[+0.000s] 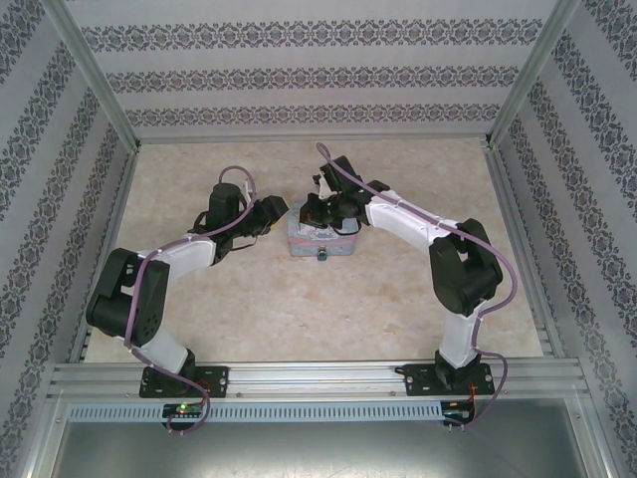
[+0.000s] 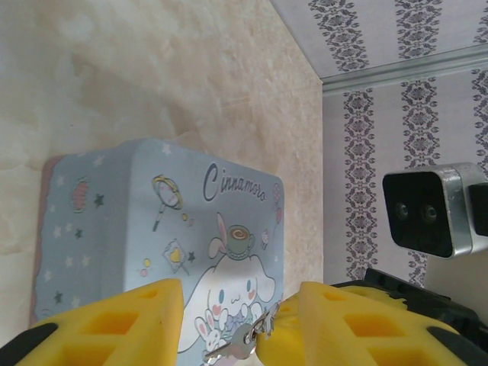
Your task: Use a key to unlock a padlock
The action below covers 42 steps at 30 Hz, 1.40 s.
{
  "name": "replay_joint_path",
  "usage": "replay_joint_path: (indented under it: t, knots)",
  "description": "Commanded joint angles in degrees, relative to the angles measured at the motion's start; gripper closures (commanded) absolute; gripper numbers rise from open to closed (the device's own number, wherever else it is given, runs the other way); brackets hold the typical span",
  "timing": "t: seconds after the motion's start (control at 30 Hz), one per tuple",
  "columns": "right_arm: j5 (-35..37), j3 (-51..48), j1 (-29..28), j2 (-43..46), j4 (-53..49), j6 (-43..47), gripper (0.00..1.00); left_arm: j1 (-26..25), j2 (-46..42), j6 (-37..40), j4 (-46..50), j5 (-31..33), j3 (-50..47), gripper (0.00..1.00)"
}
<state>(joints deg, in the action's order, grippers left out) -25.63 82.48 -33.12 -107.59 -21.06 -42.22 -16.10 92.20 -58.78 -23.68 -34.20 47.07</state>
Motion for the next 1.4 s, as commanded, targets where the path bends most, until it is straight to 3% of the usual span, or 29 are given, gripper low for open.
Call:
replay_joint_path:
  t: [0.0,0.9,1.37]
  knots:
    - [-2.01,-1.32,0.47,2.71,2.95,-1.77,1.0,-1.2,0.61,0.06,-3.38,0.49,1.56,0.57]
    - [-3.67,-4.08,0.87,3.8,6.14,-2.76,1.0,-2.97,1.63,0.66,-2.66,1.05,3.31,0.79]
    - [-4.4,-4.69,1.09,4.23,7.21,-3.09,1.0,-3.46,1.78,1.32,-1.8,0.99,4.01,1.0]
